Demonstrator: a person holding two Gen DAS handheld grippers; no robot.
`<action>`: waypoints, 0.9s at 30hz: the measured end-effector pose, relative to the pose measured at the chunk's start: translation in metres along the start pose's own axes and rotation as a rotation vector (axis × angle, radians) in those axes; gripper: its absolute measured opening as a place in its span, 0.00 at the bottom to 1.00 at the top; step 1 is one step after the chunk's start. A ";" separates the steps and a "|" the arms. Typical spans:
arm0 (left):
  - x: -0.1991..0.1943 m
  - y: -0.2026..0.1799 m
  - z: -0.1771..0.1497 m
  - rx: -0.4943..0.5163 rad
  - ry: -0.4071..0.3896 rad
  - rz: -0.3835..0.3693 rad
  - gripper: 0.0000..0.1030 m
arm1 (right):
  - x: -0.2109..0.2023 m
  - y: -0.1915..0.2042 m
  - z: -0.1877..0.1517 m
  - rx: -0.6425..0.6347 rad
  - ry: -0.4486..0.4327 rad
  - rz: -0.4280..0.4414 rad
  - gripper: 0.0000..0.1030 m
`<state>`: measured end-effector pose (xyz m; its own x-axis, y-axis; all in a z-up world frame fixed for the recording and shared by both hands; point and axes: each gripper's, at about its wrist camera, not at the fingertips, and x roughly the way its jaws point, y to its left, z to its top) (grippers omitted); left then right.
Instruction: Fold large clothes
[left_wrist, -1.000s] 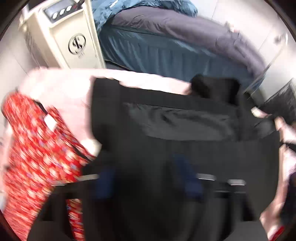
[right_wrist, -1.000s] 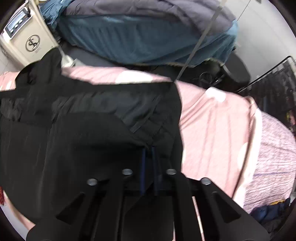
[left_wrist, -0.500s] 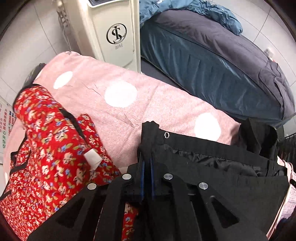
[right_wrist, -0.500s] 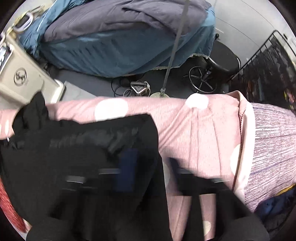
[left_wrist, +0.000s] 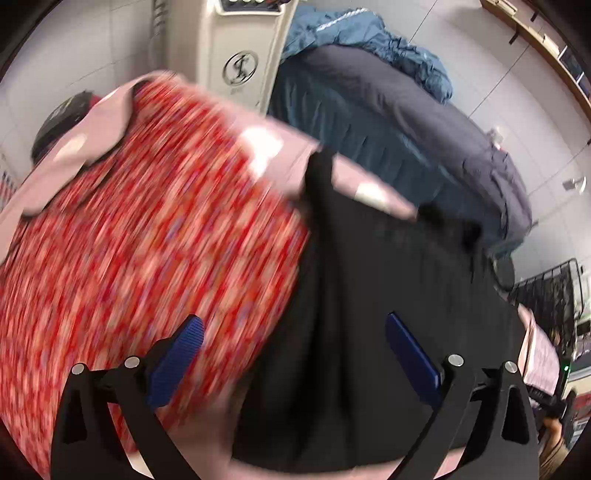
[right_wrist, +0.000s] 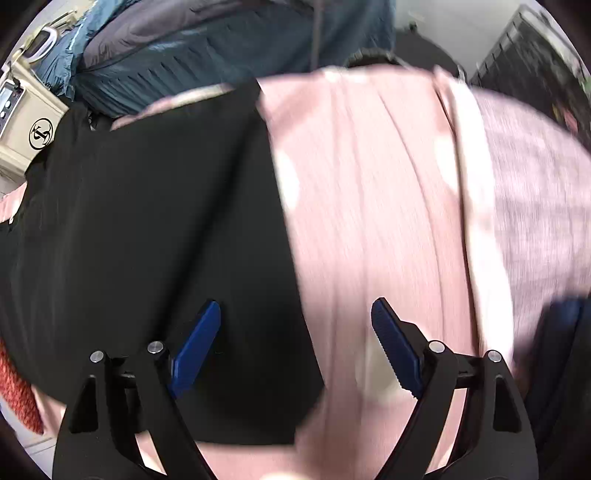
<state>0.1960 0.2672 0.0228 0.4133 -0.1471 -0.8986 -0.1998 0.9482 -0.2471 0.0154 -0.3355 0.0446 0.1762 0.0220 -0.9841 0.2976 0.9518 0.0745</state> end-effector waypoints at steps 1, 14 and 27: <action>-0.005 0.006 -0.017 -0.008 0.017 0.000 0.94 | 0.001 -0.005 -0.016 -0.006 0.021 0.014 0.71; 0.059 -0.014 -0.101 0.148 0.151 -0.010 0.47 | 0.022 0.027 -0.074 -0.159 0.104 0.055 0.11; -0.068 0.006 -0.123 0.269 0.152 -0.136 0.06 | -0.107 -0.017 -0.126 -0.198 0.024 0.107 0.04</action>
<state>0.0576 0.2478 0.0379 0.2785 -0.2987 -0.9128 0.0980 0.9543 -0.2824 -0.1264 -0.3153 0.1288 0.1737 0.1311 -0.9760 0.0877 0.9851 0.1479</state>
